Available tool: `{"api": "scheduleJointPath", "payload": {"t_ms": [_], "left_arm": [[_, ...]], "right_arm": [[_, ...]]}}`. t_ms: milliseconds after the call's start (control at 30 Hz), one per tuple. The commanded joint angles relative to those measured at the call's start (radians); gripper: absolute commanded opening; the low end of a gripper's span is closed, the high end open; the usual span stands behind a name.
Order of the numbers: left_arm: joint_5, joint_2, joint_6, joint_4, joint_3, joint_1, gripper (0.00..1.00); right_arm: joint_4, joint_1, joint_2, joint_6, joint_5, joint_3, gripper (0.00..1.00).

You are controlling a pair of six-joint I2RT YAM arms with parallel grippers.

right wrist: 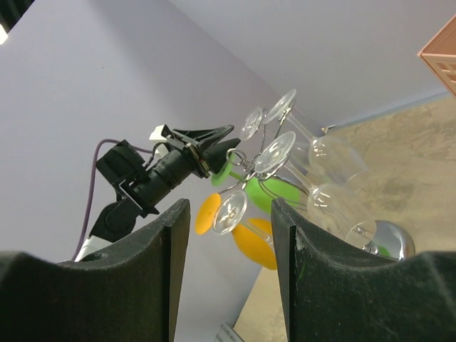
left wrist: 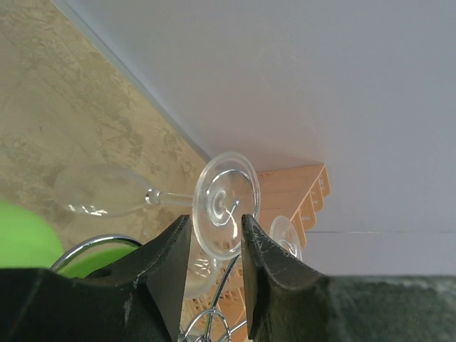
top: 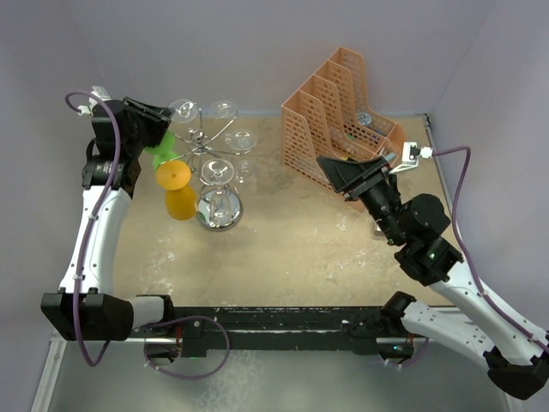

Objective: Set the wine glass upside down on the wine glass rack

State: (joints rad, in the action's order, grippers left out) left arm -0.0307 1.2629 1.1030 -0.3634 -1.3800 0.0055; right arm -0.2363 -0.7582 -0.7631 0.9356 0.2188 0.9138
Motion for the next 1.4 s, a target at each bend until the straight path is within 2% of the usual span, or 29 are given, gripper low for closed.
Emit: {"api": "scheduleJointPath", "payload": {"t_ms": [0, 200, 400, 567, 633, 733, 867, 1000, 1100, 1233, 1367], "left_arm": [[0.026, -0.059, -0.043, 0.003, -0.051, 0.007, 0.32], [0.063, -0.090, -0.165, -0.138, -0.148, 0.007, 0.38], [0.055, -0.120, -0.311, -0.355, -0.252, 0.007, 0.47], [0.131, -0.268, -0.445, -0.468, -0.185, 0.006, 0.53], [0.204, -0.346, -0.498, -0.506, -0.128, 0.006, 0.55], [0.304, -0.475, -0.552, -0.552, -0.028, 0.006, 0.57], [0.357, -0.621, -0.601, -0.594, 0.051, 0.007, 0.59], [0.420, -0.689, -0.614, -0.648, 0.056, 0.005, 0.61], [0.395, -0.746, -0.627, -0.646, 0.065, 0.005, 0.62], [0.384, -0.807, -0.625, -0.636, 0.071, 0.005, 0.63], [0.443, -0.845, -0.610, -0.640, 0.053, 0.006, 0.65]], "right_arm": [[-0.017, 0.002, 0.019, 0.009, 0.026, -0.001, 0.51], [0.059, 0.002, 0.002, -0.076, 0.021, 0.030, 0.55], [0.329, 0.002, -0.050, -0.231, 0.051, 0.151, 0.64], [0.449, 0.002, 0.025, -0.284, 0.167, 0.143, 0.66], [0.478, 0.002, 0.066, -0.288, 0.215, 0.133, 0.66], [0.512, 0.001, 0.126, -0.306, 0.277, 0.121, 0.69], [0.527, 0.001, 0.210, -0.367, 0.315, 0.093, 0.72], [0.561, 0.001, 0.302, -0.393, 0.362, 0.086, 0.75], [0.576, 0.001, 0.366, -0.400, 0.390, 0.088, 0.77], [0.589, 0.001, 0.427, -0.398, 0.424, 0.087, 0.77], [0.580, 0.002, 0.460, -0.369, 0.442, 0.065, 0.77]]}}
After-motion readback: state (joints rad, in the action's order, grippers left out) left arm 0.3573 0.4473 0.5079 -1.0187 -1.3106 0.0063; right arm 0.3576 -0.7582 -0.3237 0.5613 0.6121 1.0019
